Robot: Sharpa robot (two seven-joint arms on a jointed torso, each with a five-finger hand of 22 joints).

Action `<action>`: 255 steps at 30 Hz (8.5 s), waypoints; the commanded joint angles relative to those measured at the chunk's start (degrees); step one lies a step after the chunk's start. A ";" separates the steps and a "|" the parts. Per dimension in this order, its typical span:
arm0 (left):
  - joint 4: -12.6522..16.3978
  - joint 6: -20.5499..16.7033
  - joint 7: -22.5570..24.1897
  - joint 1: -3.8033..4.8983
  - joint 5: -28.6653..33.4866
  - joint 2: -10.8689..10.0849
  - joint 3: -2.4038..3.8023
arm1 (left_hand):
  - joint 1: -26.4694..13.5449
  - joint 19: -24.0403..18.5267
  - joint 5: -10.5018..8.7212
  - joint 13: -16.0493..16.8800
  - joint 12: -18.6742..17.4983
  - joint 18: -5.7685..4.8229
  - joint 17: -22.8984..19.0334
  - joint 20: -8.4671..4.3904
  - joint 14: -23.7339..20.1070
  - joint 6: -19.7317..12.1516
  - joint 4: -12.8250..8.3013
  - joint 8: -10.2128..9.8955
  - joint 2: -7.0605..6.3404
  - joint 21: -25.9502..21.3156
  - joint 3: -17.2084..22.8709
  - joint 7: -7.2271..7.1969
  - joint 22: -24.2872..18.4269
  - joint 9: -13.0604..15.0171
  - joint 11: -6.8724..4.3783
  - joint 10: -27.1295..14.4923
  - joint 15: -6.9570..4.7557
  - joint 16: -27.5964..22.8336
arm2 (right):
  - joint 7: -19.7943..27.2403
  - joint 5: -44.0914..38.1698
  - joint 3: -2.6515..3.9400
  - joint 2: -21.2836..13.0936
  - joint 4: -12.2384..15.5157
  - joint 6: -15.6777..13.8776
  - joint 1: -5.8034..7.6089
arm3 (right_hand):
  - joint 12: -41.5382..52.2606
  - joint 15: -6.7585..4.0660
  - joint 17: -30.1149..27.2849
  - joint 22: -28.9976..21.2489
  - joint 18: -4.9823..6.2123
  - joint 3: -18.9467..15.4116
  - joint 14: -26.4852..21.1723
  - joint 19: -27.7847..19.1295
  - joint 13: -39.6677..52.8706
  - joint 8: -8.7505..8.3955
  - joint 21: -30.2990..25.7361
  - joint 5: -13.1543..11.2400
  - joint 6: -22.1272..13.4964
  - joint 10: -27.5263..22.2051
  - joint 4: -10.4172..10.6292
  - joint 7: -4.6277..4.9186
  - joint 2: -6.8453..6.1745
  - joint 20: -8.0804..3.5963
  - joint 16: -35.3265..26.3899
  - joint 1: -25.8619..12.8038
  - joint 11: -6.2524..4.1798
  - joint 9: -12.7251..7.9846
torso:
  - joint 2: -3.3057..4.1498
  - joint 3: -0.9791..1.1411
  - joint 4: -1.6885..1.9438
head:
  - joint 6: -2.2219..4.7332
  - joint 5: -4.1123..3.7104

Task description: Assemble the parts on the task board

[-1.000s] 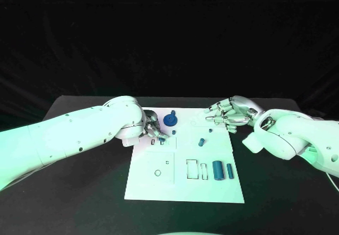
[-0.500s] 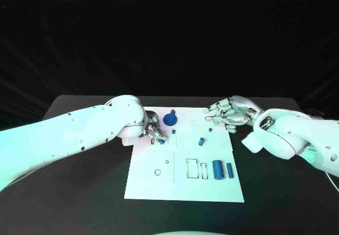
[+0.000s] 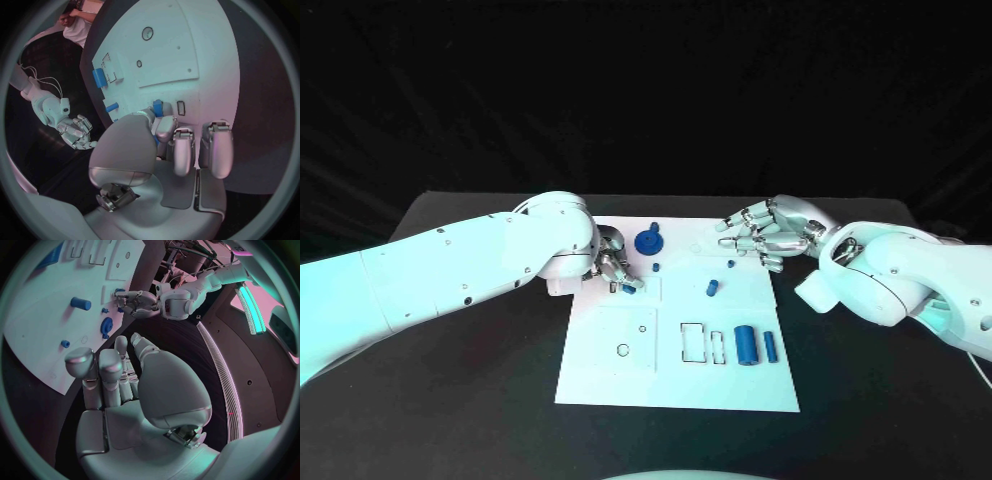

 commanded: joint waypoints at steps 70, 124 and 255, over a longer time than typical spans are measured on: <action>0.37 0.37 0.79 -1.44 -5.47 -0.83 -0.31 | -1.26 3.77 0.18 1.27 0.87 -0.79 15.07 -0.30 5.91 0.68 -8.97 0.16 -1.80 0.50 12.15 -0.64 11.23 1.05 0.00 1.21 -0.03 0.14 | 0.88 1.49 -0.02 0.11 -0.28 2.87 -0.07 | 0.64 -0.02 0.07 -0.15 0.61 -0.40 -0.36 -0.22 -0.16 0.62 -0.50 -0.84 -0.67 -0.51 0.50 0.03 0.12 0.11 -0.34 -0.50 -0.14 0.16 | -0.04 -0.06 0.04 | -0.80 0.33; 0.63 1.37 0.60 -1.53 -5.21 0.10 -0.32 | -2.06 3.63 0.19 0.88 0.54 -0.74 15.07 -0.26 5.91 0.85 -9.14 0.10 -2.21 0.33 12.95 -0.58 11.02 1.19 0.06 0.94 0.03 0.14 | 1.70 0.74 -0.01 -0.32 0.29 2.30 -0.07 | 0.75 -0.02 -0.02 -0.35 0.65 -0.39 -0.37 -0.28 -0.20 0.70 -0.62 -0.82 -0.78 -0.52 0.58 0.04 0.30 0.12 -0.44 -0.47 -0.15 0.18 | -0.05 -0.01 -0.04 | -1.13 0.59; -1.10 0.41 -1.32 -1.52 -4.95 0.84 -0.32 | -21.13 3.50 0.13 1.21 1.26 -0.58 15.07 -0.93 5.91 5.05 -2.03 0.35 -2.89 -0.38 -9.87 -1.73 10.57 3.17 -0.80 2.14 -0.69 0.14 | 1.28 0.21 -0.01 -0.29 0.18 3.65 -0.03 | 1.27 0.21 -2.31 -4.43 1.31 -1.86 -1.65 -2.19 -1.06 2.01 -3.31 -0.41 -2.03 -1.97 1.33 0.17 0.09 0.32 -3.43 -0.50 0.07 0.47 | -0.02 -0.02 0.00 | -1.09 -0.07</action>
